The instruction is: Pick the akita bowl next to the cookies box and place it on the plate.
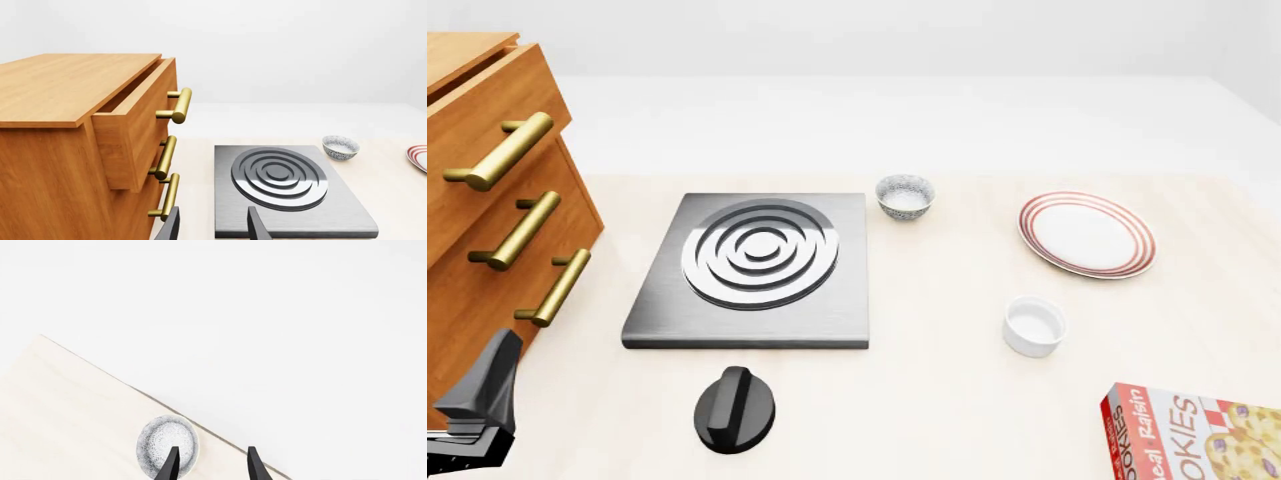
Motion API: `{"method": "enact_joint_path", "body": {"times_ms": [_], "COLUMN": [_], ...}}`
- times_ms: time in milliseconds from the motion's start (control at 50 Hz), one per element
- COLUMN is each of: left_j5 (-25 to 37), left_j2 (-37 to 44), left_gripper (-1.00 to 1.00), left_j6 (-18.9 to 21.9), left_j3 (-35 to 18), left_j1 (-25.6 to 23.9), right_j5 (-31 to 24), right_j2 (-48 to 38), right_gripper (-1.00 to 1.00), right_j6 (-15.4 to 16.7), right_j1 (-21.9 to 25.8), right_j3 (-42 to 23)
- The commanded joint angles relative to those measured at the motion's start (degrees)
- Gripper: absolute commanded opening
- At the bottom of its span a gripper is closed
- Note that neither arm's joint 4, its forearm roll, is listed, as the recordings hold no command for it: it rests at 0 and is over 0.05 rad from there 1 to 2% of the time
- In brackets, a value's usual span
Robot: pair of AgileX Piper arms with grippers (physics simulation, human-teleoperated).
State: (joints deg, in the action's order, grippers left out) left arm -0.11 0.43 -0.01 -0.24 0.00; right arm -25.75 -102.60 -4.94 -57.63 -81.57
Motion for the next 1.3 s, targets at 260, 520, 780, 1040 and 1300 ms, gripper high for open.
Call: {"method": "enact_joint_path", "body": {"times_ms": [260,520,780,1040,1300], "left_j5": [0.0,0.0,0.0,0.0,-0.35], "left_j2": [0.0,-0.01,0.0,0.01,0.34], "left_gripper": [1.0,1.0,1.0,1.0,1.0], "left_j6": [0.01,0.03,-0.02,0.0,0.0], "left_j3": [0.0,0.0,0.0,0.0,0.03], "left_j1": [0.0,-0.01,0.0,0.0,0.0], "right_j5": [5.88,9.87,11.59,13.84,18.94], "right_j2": [-4.95,-6.55,-8.12,-11.0,-17.64], "right_gripper": [1.0,1.0,1.0,1.0,1.0], "right_j6": [0.15,0.64,0.85,2.27,3.37], "right_j1": [2.25,3.34,3.88,3.53,4.11], "right_j3": [3.52,7.2,8.04,8.3,9.46]}}
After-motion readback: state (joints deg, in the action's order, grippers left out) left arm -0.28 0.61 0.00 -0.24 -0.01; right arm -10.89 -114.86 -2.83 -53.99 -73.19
